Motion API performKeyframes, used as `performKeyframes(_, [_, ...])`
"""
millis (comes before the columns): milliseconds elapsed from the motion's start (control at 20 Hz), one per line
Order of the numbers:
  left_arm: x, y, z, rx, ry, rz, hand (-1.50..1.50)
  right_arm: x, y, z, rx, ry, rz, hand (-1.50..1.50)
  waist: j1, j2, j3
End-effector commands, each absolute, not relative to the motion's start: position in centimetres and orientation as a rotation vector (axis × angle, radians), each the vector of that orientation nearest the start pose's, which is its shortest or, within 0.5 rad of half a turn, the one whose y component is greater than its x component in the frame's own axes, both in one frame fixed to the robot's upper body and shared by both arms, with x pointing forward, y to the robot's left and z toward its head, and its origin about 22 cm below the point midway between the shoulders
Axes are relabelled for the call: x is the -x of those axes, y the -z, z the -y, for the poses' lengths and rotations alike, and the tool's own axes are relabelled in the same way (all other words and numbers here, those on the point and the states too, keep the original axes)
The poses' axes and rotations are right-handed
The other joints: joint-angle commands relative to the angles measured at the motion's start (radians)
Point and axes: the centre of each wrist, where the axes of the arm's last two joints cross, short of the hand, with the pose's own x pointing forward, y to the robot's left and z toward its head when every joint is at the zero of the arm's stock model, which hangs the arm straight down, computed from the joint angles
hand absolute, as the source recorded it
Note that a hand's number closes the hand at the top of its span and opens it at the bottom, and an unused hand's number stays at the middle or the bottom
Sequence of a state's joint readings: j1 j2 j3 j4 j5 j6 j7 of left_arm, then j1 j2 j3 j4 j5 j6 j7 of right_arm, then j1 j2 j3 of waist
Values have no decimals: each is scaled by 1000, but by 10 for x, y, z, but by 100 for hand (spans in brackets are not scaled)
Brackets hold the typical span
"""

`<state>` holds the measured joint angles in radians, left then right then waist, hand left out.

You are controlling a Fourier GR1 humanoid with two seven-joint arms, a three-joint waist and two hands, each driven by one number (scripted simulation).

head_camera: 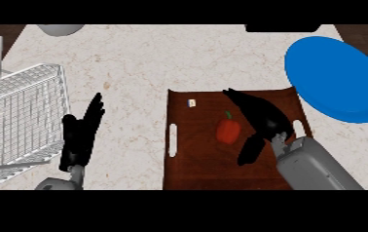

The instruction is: Pick the bell pepper from the tray and place it in the plate

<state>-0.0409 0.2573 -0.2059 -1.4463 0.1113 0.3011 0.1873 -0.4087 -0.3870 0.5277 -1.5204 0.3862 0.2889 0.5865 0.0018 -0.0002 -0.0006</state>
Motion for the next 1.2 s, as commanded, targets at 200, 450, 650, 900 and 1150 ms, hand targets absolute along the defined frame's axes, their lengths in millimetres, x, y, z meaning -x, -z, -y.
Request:
performKeyframes(200, [-249,13,-255,-255,33,1279,0,-292,-44,166,424,-1228,1060,-150,1,0,1])
performKeyframes(450, [-234,6,-248,-240,41,1284,0,-288,-46,157,428,-1234,1048,-150,1,-1,1])
performKeyframes(650, [-244,12,-270,-252,42,1282,0,-296,-36,157,431,-1248,1028,-150,0,0,1])
performKeyframes(900, [-257,-1,-259,-265,29,1291,0,-298,-29,146,483,-1308,1134,150,1,0,1])
performKeyframes(1150, [-254,11,-246,-245,31,1294,0,-302,-25,150,541,-1296,1157,150,0,0,1])
